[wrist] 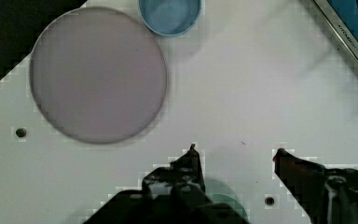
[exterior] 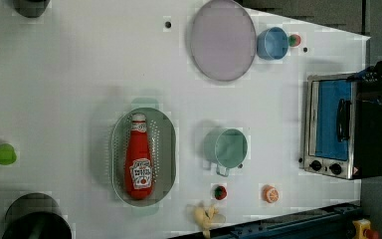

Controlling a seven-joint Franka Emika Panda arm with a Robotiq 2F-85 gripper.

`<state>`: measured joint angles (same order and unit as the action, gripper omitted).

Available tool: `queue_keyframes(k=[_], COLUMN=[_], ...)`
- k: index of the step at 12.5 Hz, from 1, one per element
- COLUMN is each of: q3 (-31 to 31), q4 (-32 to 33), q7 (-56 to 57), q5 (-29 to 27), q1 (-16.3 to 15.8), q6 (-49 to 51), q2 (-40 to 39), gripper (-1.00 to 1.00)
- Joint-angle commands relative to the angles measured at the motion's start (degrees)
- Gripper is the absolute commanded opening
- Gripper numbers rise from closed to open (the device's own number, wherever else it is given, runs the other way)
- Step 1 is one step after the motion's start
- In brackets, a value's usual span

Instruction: Pick ketchup from strainer and place it on the table

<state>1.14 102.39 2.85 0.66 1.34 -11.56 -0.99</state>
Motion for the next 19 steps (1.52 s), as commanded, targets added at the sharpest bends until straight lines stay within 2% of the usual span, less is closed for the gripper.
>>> queue_keyframes(k=[1, 3, 7, 11, 16, 19], q3=[3.05, 4.68, 11.43, 21.48, 34.77, 40.25], q4=[6.12, 6.12, 6.12, 6.11, 6.41, 8.27], q7=[-5.57, -5.57, -5.59, -5.66, -5.73, -5.73], q5=[-1.59, -2.81, -2.87, -2.86, -2.78, -2.12], q1=[5.98, 5.36, 3.75, 2.38, 1.47, 1.07], q6=[10.46, 9.58, 7.25, 3.44, -5.49, -10.04], q2=[17.3, 16.78, 14.47, 10.09, 2.11, -3.06], gripper=[0.59, 0.99, 1.0, 1.0, 1.0, 1.0])
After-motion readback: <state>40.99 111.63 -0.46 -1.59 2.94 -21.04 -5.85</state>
